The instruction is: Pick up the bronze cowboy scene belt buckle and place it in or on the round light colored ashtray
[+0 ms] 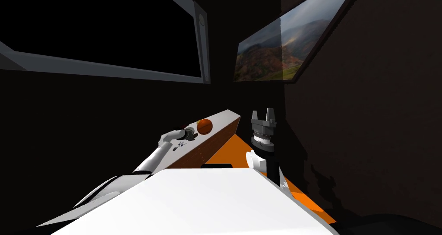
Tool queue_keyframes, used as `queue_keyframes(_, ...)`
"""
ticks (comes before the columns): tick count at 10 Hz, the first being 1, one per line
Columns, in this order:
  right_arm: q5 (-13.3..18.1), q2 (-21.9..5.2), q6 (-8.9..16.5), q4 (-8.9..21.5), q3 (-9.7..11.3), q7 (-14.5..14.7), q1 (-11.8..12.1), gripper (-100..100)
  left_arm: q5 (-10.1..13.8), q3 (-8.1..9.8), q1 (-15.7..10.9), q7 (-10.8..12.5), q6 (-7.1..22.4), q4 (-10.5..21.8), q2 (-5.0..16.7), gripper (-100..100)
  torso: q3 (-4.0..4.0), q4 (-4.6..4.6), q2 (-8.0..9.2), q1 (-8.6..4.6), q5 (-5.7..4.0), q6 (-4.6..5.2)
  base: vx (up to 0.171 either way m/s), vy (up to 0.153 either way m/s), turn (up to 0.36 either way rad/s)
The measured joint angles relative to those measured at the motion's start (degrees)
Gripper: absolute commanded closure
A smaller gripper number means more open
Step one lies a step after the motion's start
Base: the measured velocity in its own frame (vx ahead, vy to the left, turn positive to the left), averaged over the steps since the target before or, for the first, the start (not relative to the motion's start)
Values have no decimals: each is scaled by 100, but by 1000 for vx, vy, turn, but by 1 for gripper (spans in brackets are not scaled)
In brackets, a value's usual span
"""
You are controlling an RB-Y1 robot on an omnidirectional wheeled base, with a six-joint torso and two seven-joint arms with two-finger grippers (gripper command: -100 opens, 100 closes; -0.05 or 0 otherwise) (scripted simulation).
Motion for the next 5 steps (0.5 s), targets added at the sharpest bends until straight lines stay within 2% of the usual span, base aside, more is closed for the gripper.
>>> queue_keyframes(4,0,0,0,0,0,0,0,0,311,17,-330,117,556,491,209,-100,-2,0,-4,-1,0,2,22,-8,-53)
queue_keyframes(5,0,0,0,0,0,0,0,0,352,19,-358,158,696,518,241,-100,-1,-1,-2,0,0,-1,0,0,0)
